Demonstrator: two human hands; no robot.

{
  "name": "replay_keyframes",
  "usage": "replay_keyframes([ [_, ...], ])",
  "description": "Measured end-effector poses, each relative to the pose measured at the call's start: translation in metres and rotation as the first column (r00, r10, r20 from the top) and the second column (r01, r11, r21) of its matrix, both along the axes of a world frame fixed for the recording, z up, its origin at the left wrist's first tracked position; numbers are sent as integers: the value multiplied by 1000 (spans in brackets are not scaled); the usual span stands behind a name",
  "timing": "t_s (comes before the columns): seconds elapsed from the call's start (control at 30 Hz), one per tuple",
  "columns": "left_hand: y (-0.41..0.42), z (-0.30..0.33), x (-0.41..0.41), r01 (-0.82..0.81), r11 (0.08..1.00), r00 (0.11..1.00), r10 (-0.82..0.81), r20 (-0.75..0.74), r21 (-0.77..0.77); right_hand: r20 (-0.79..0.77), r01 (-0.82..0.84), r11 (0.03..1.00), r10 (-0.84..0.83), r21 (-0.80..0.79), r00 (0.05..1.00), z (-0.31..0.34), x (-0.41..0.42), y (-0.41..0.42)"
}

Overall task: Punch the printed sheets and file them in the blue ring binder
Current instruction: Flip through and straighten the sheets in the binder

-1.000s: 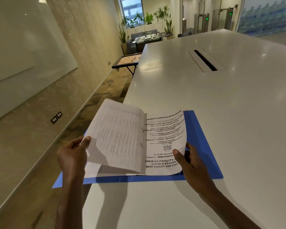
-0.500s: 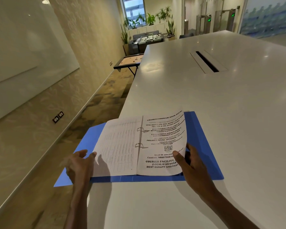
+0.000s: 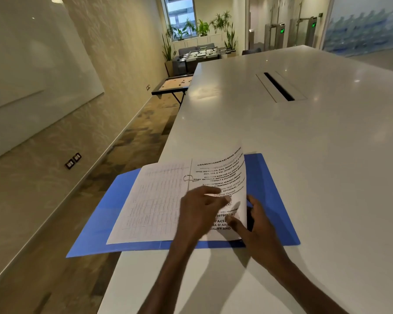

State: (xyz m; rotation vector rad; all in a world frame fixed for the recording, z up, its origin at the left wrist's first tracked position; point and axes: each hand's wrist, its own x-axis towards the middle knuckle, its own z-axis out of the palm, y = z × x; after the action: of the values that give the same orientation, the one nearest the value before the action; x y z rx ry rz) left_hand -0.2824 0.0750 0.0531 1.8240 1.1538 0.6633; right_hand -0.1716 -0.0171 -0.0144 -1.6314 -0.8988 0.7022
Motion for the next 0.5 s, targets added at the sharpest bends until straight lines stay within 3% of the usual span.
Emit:
replay_keyframes([
  [0.23, -8, -13, 20, 66, 995, 998, -67, -13, -79, 155, 14, 999, -6, -51, 988, 1, -3, 2],
  [0.5, 1, -19, 10, -45, 979, 989, 72, 133, -196, 107, 15, 999, -11, -32, 994, 1, -4, 0],
])
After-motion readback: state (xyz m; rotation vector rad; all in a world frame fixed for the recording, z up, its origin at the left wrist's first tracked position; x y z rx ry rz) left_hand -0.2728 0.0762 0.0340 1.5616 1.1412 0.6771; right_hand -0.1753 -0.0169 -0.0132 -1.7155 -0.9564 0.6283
